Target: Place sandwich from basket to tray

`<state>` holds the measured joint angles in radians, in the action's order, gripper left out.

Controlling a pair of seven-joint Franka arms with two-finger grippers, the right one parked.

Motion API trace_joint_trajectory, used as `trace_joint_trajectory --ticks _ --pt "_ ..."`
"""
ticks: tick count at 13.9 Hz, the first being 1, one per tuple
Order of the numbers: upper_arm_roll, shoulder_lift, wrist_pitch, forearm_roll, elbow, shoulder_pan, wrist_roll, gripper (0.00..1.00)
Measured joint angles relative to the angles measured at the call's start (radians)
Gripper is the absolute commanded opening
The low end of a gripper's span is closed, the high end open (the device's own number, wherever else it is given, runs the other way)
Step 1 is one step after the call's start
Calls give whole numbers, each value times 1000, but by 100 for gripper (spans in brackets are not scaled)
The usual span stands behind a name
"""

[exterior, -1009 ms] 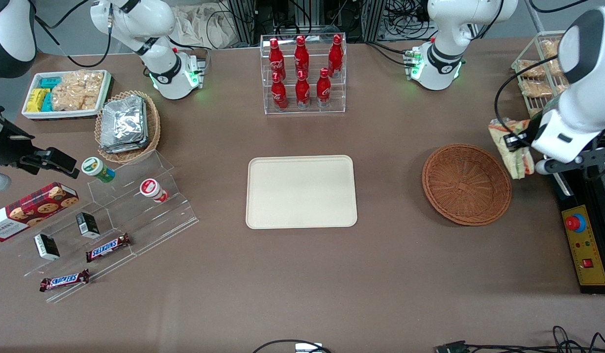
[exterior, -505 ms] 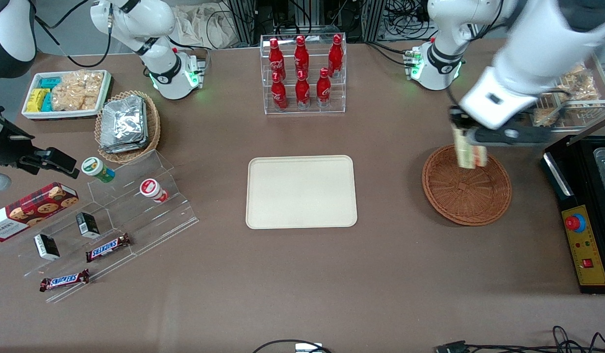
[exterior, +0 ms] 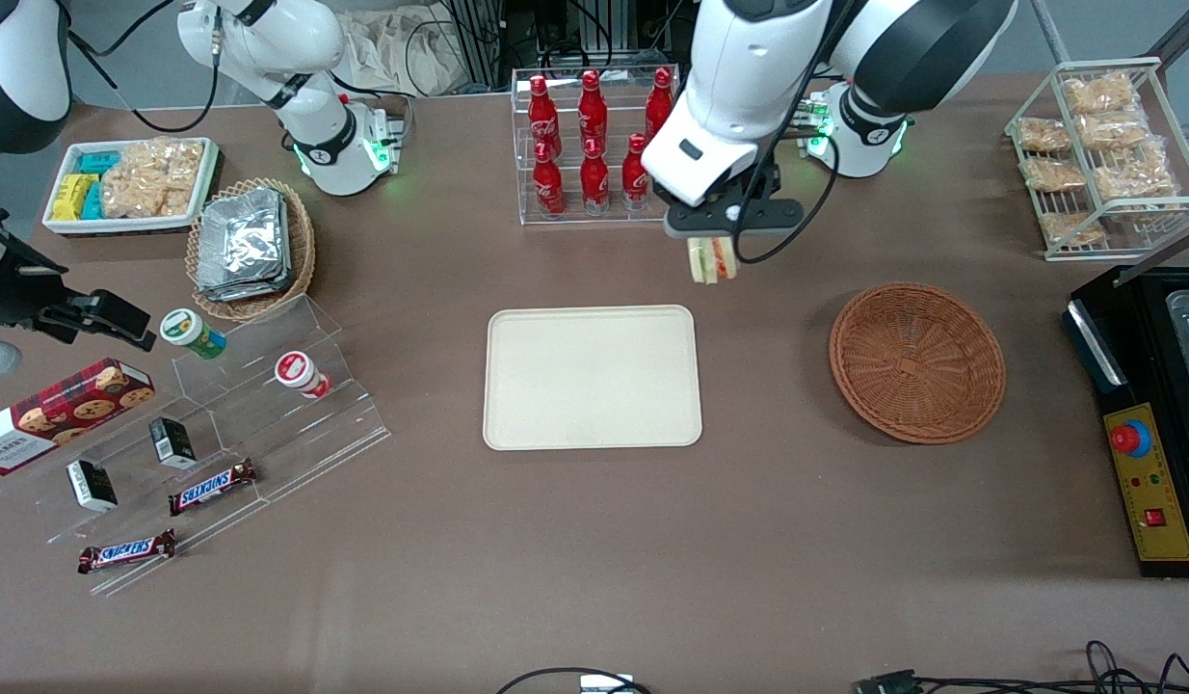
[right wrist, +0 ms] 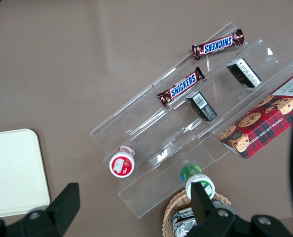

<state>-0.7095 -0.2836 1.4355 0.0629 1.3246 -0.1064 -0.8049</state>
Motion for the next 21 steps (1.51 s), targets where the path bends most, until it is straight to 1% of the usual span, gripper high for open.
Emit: trace_joint_trajectory --ticks 2,4,7,9,11,13,16,18,19,20,21 --pt "0 -36 63 1 22 6 17 26" --pt "2 -55 173 18 105 9 60 26" --pt "2 -65 422 85 320 7 73 26" --pt "10 -76 617 116 474 7 73 26" --pt "30 -105 768 147 578 8 73 26" --pt "52 -162 836 216 612 9 71 26" --pt "87 -268 937 318 614 10 30 26" --pt "94 -321 973 353 609 11 -7 26" --pt "94 -334 979 356 603 11 -12 32" --pt "93 -336 979 356 599 10 -14 63" --pt "93 -336 979 356 597 10 -16 100"
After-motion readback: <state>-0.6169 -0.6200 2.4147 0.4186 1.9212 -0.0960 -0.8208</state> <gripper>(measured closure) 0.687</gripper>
